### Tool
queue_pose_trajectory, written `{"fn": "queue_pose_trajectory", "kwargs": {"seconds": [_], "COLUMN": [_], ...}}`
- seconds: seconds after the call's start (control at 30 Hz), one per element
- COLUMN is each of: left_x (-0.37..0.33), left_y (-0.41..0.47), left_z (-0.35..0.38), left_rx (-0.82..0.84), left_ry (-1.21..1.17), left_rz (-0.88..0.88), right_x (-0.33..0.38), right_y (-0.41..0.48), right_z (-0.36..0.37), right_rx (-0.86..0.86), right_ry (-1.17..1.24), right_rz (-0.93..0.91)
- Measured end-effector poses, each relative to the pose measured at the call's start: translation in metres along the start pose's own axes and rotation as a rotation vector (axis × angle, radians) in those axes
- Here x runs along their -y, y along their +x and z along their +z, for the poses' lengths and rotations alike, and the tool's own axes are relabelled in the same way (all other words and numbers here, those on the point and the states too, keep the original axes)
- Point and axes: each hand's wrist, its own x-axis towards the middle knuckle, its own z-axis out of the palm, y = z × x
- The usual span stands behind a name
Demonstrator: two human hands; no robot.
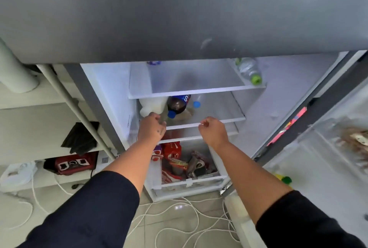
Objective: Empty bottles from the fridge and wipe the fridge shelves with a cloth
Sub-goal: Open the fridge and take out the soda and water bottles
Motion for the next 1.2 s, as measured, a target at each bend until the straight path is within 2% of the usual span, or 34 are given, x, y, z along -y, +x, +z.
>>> {"fn": "queue_pose_trajectory", "kwargs": {"seconds": [0.07,0.23,0.33,0.43,0.53,0.73,0.97,1.1,1.2], "left_x": [0.005,0.019,0.018,0.022,0.025,0.031,0.040,0.040,0.042], "left_y": [0.016,0.050,0.062,0.070,0.076,0.070,0.026,0.016,0.015], "left_z": [0.019,0.060,0.074,0.092,0.104,0.106,0.098,0.092,0.087], "left_rx": [-0.028,-0.092,-0.112,-0.148,-0.186,-0.229,-0.262,-0.199,-0.201], "left_ry": [-0.031,0.001,0.007,-0.091,-0.181,-0.336,-0.354,-0.363,-0.301], "left_rz": [0.010,0.081,0.111,0.103,0.069,0.021,-0.084,-0.167,-0.151], "right_x": [-0.004,-0.018,-0.023,-0.029,-0.035,-0.067,-0.095,-0.102,-0.093], "right_y": [0.031,0.100,0.129,0.150,0.161,0.141,0.081,0.059,0.054], "right_z": [0.016,0.036,0.043,0.060,0.071,0.065,0.051,0.051,0.052], "right_rx": [0.007,-0.133,-0.011,0.071,0.041,-0.179,-0.184,-0.180,-0.150], "right_ry": [-0.018,-0.141,-0.306,-0.506,-0.454,-0.350,-0.510,-0.516,-0.332], "right_rz": [0.001,-0.069,-0.139,-0.170,-0.204,-0.322,-0.448,-0.463,-0.339]}}
